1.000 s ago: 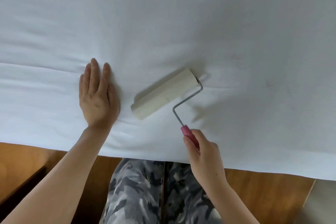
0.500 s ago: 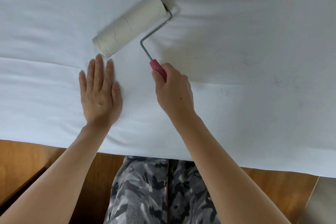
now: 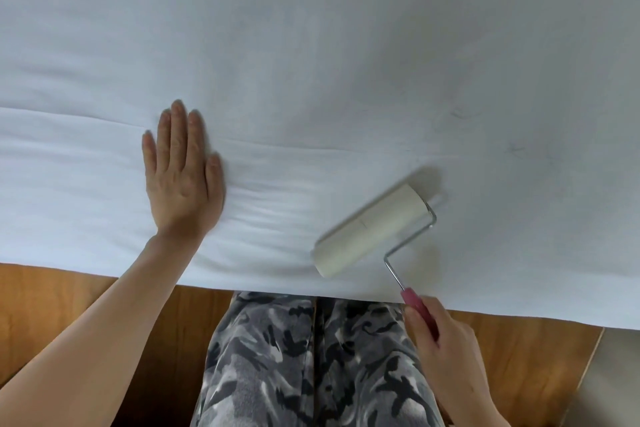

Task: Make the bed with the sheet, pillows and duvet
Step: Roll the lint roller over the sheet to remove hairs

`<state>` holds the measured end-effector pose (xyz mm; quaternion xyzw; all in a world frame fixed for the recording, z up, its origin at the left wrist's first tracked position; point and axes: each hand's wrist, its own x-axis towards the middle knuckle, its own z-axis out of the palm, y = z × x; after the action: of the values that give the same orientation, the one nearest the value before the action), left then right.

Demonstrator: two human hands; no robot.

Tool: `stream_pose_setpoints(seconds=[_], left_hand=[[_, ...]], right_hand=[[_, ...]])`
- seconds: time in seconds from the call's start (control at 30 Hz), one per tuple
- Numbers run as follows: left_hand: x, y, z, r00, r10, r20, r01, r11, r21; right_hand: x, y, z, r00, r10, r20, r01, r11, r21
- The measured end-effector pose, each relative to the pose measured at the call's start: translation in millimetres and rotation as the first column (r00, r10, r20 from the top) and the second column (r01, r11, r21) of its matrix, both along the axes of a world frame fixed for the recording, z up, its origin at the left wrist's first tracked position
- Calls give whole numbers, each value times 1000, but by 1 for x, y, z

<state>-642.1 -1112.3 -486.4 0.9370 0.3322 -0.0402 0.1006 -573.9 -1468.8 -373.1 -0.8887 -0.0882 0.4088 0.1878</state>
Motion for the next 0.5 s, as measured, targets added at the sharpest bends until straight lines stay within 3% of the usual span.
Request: stream_pose_setpoints(seconds=[0.2,0.5], left_hand=[[2,-18,3,999,-47,7,47,999,-12],[-14,-55,4,1000,19,6,-19,1000,-19]], right_hand=[[-12,-20,-4,999,-23,-36,20,997,-80],[69,137,-32,995,96,37,-99,990,98]])
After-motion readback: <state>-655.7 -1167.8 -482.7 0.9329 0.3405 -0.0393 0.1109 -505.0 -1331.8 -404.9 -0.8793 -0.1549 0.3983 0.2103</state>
